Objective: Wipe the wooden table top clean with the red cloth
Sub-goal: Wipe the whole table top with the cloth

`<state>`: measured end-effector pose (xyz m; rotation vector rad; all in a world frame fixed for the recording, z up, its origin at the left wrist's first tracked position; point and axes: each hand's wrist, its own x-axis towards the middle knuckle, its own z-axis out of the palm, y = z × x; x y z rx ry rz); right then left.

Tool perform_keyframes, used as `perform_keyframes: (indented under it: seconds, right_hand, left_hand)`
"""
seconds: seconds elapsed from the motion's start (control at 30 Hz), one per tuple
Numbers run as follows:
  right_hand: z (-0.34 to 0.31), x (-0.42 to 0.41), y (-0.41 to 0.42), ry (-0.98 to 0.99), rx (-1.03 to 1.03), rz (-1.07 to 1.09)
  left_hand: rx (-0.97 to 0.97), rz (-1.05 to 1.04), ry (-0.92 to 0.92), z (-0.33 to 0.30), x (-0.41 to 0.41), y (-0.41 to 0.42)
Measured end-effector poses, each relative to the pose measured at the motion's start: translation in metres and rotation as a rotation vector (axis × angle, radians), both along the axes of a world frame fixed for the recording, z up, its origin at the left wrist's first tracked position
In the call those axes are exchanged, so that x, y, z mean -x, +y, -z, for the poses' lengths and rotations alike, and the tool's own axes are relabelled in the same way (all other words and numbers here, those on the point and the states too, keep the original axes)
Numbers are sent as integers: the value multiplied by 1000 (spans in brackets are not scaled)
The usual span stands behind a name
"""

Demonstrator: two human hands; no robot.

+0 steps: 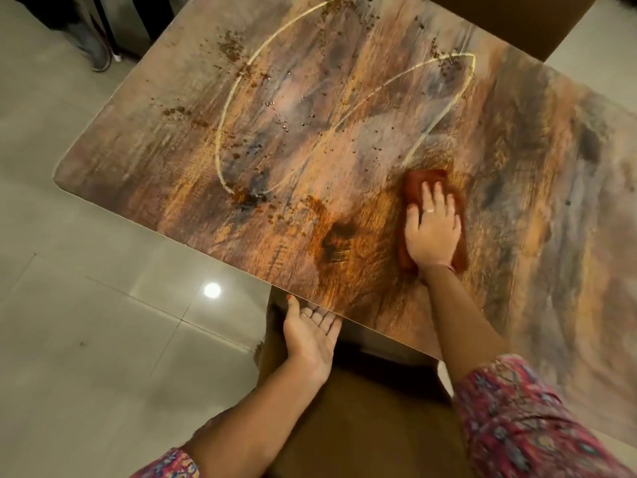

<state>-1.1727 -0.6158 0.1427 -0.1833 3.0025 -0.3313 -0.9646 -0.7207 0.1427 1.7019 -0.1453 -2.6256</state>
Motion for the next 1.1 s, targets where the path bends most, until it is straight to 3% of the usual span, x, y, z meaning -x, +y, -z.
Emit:
perform_keyframes:
  seconds: [0.07,0.1,0.27,0.37,0.43,0.6,0.63,0.7,0.8,0.9,1.0,1.1]
  right_hand:
    - [2,-18,-40,-1,38,283]
    - [5,-37,-58,8,41,241]
    - [13,-140,-66,-14,5,-737]
    - [6,-111,-20,-100,-81,-1057]
    - [0,-73,9,-155,-142,-993]
    - [0,-49,-16,-33,-13,48]
    - [1,-60,-39,-37,-14,148]
    - [5,-93,-78,-38,9,-51]
    - [5,-140,-101,-79,19,-748]
    - [6,-130,-87,-107,9,-1036]
    - [5,-95,-57,-107,-15,-1012]
    - [2,-48,-15,-46,-25,-611]
  left_hand:
    - [2,-12,-22,1,0,-2]
    - [-5,-18,-25,-1,1,-3]
    - [-11,4,-80,-5,3,-7]
    - [-16,42,-38,-8,1,-10]
    - [-29,45,1,-8,-2,-12]
    - [-31,15,0,-11,-4,-14]
    - [-23,13,-13,-11,-2,-13]
    - [-18,-7,-47,-13,2,-13]
    - [-9,-68,-114,-15,0,-13]
    - [7,-86,-98,-19,-6,-13]
    - [28,-45,-68,-22,-7,-19]
    - [35,-37,-58,-24,-8,-27]
